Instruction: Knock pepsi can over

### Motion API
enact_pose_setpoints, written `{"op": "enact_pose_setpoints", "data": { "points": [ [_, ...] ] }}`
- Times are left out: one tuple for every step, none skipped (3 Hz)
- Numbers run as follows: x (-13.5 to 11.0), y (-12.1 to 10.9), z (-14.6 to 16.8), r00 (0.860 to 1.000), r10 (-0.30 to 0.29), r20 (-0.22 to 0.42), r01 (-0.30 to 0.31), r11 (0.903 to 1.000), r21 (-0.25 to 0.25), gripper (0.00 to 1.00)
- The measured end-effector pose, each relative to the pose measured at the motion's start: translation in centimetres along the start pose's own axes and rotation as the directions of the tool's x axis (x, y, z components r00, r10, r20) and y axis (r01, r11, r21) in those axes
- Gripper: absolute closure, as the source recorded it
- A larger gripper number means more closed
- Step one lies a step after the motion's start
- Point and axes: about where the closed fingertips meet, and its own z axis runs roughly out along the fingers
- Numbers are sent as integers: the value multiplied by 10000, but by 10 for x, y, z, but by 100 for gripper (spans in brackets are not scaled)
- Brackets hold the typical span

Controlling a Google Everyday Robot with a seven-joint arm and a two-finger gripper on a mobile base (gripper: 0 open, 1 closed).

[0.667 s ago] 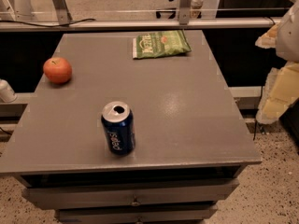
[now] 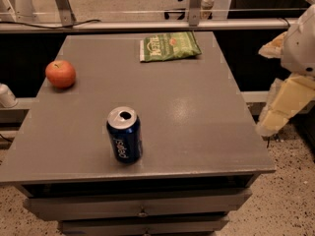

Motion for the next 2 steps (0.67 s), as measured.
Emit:
{"op": "enact_pose_setpoints", "data": {
  "points": [
    [-27, 15, 34, 9860, 232, 1653, -147, 9985, -526, 0],
    [-60, 35, 68, 9417, 546, 3320, -133, 9920, -1253, 0]
  ]
}}
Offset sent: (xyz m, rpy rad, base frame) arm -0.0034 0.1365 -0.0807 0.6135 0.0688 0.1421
